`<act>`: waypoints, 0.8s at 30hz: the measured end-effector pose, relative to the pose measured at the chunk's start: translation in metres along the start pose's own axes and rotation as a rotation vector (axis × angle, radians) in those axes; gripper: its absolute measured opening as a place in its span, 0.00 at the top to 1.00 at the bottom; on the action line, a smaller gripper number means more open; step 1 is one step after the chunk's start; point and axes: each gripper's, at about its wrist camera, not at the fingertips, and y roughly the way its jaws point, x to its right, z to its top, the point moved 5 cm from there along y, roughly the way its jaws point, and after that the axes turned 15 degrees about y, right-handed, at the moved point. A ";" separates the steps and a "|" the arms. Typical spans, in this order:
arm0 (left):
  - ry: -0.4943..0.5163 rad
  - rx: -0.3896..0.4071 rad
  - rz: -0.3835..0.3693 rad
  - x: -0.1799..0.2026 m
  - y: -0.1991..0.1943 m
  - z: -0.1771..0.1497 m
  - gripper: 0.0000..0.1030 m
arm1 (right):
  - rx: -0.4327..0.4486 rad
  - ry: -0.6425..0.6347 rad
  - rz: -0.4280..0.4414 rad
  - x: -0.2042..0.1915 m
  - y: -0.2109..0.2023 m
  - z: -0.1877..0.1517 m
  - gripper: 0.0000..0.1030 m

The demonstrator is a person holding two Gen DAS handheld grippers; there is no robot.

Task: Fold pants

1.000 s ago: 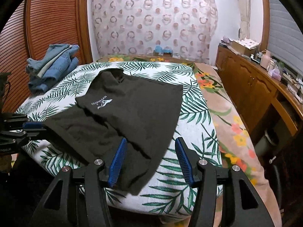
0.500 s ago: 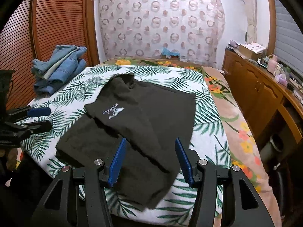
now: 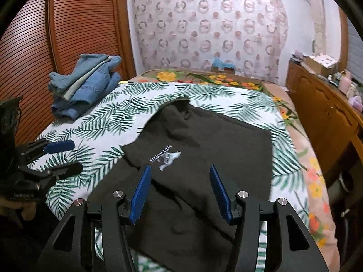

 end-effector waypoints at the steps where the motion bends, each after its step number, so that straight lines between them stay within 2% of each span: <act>1: -0.001 -0.001 0.001 0.000 0.000 0.000 0.28 | -0.011 0.001 0.010 -0.001 0.006 0.001 0.46; 3: -0.003 -0.001 0.000 -0.001 0.000 -0.001 0.28 | -0.032 -0.006 0.023 -0.005 0.016 0.003 0.50; 11: -0.012 -0.002 0.004 -0.004 0.000 -0.002 0.28 | -0.108 -0.100 0.058 -0.038 0.049 0.005 0.52; 19: -0.023 -0.004 0.006 -0.007 -0.001 -0.003 0.28 | -0.165 -0.157 0.060 -0.054 0.078 0.006 0.52; 22: -0.019 0.001 0.004 -0.005 -0.001 -0.003 0.28 | -0.177 -0.179 0.030 -0.056 0.087 0.007 0.52; 23: -0.017 0.001 0.004 -0.004 -0.001 -0.004 0.28 | -0.180 -0.185 0.028 -0.057 0.089 0.007 0.54; 24: -0.014 -0.001 0.001 -0.003 0.000 -0.005 0.28 | -0.183 -0.187 0.031 -0.057 0.091 0.008 0.60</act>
